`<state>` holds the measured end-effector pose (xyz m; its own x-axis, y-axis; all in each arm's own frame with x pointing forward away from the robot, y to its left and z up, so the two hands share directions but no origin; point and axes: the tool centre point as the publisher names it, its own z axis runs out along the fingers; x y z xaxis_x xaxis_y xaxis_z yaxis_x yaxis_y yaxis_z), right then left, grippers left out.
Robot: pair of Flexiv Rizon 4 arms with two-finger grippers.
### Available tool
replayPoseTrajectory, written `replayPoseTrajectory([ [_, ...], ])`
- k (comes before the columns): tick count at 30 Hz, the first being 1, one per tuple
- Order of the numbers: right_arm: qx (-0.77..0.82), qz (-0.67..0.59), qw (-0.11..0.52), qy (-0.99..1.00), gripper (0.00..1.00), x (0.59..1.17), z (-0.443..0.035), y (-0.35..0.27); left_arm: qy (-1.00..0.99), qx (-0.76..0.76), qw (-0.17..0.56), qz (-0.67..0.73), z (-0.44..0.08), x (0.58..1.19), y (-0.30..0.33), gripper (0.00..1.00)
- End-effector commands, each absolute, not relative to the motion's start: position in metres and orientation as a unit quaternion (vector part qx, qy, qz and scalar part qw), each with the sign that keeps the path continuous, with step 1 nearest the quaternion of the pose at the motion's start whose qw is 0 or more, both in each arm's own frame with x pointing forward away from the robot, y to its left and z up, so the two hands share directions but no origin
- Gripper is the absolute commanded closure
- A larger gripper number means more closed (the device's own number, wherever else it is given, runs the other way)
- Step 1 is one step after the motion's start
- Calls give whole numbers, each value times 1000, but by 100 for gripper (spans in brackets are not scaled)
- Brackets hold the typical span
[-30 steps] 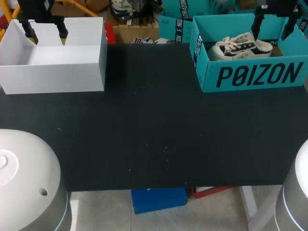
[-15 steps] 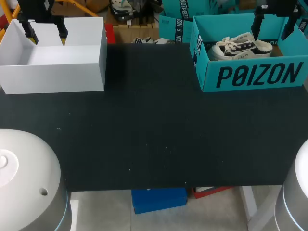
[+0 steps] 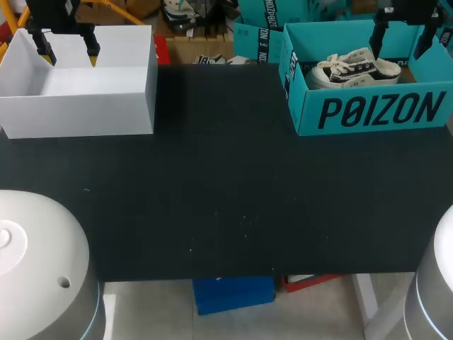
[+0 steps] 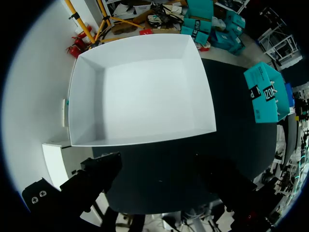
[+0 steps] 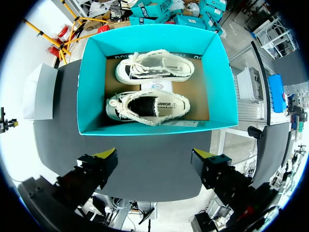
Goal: Take the shoe out of the shoebox, open the shoe tongue, remove and reinsert the insole, then place the shoe into the shoebox
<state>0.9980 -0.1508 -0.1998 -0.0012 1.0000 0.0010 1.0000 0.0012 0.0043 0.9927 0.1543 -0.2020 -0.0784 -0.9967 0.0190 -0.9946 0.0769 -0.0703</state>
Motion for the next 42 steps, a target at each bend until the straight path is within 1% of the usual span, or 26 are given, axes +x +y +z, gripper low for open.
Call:
replayPoseTrajectory([
  [1, 707, 1, 1, 707, 0, 999, -200, -151, 733, -679, 17, -32, -202, 992, 154, 0],
  [6, 707, 1, 1, 707, 0, 999, -200, -151, 733, -679, 17, -32, -202, 992, 154, 0],
  [9, 675, 4, 2, 738, 0, 1007, -198, -145, 733, -679, 17, -32, -202, 992, 154, 0],
  [13, 605, 9, -3, 796, 0, 1023, -195, -136, 733, -679, 17, -32, -202, 992, 154, 0],
  [17, 489, -12, 7, 872, 0, 1035, -191, -125, 733, -679, 17, -32, -202, 992, 154, 0],
  [26, 237, -59, 75, 967, 0, 1058, -185, -129, 733, -679, 17, -32, -202, 992, 154, 0],
  [31, 131, -39, 107, 985, 0, 1067, -190, -139, 733, -679, 17, -32, -202, 992, 154, 0],
  [37, 44, -16, 149, 988, 0, 1074, -193, -159, 733, -679, 17, -32, -202, 992, 154, 0],
  [42, 31, -6, 148, 988, 0, 1077, -190, -165, 733, -679, 17, -32, -202, 992, 154, 0],
])
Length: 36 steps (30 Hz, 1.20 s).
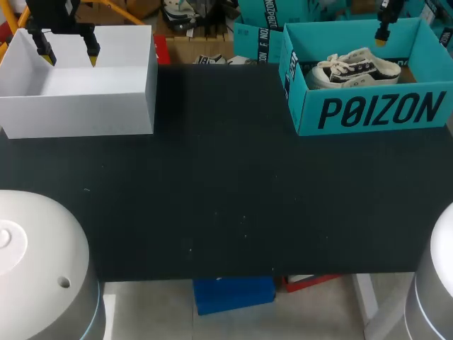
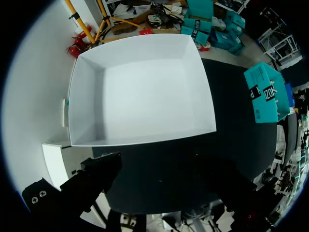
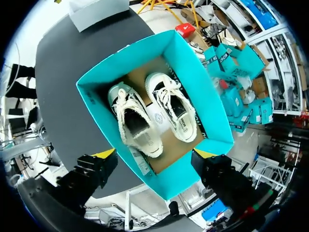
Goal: Take the shoe out of the shoebox, open the shoe tongue, remove and reinsert the insole, then place the shoe into the shoebox
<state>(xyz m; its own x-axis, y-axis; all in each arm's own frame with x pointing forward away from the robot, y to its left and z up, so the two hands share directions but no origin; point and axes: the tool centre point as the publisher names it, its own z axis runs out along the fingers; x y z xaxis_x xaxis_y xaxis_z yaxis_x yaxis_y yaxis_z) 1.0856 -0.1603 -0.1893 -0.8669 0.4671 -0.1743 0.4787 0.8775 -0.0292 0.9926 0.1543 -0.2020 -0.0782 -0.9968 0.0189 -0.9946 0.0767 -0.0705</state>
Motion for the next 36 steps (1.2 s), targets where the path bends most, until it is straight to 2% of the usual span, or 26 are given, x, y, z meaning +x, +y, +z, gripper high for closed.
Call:
replayPoseTrajectory([
  [1, 31, -6, 148, 988, 0, 1077, -190, -165, 733, -679, 17, -32, -202, 992, 154, 0],
  [12, 26, -13, 148, 989, 0, 1078, -193, -164, 733, -679, 17, -32, -202, 992, 154, 0],
  [27, -33, -55, 85, 994, 0, 1101, -212, -154, 733, -679, 17, -32, -202, 992, 154, 0],
  [36, -12, -43, 77, 996, 0, 1101, -250, -152, 733, -679, 17, -32, -202, 992, 154, 0],
])
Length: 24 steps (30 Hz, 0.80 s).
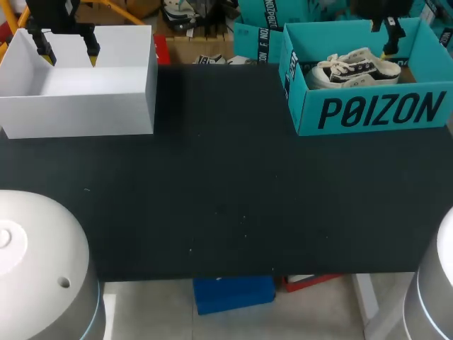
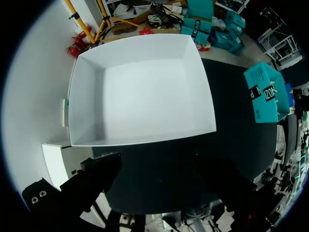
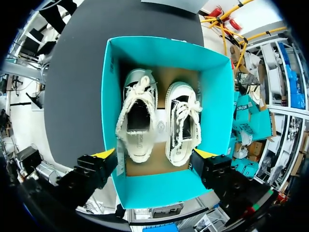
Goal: Take the shoe out of the shoebox, open the shoe tongue, remove and reinsert the insole, then place the shoe into the shoebox
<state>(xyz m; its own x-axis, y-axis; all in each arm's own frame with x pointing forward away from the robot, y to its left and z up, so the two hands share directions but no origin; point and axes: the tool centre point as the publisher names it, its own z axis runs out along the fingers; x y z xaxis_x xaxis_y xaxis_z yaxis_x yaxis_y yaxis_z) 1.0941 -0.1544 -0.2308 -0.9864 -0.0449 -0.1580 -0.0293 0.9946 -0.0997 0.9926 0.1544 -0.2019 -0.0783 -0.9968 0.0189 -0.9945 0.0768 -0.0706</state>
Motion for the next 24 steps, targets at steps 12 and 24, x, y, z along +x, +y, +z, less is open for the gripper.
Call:
replayPoseTrajectory([
  [12, -13, -17, 81, 996, 0, 1099, -290, -137, 733, -679, 17, -32, -202, 992, 154, 0],
  [24, -31, -13, 52, 998, 0, 1105, -331, -129, 733, -679, 17, -32, -202, 992, 154, 0],
])
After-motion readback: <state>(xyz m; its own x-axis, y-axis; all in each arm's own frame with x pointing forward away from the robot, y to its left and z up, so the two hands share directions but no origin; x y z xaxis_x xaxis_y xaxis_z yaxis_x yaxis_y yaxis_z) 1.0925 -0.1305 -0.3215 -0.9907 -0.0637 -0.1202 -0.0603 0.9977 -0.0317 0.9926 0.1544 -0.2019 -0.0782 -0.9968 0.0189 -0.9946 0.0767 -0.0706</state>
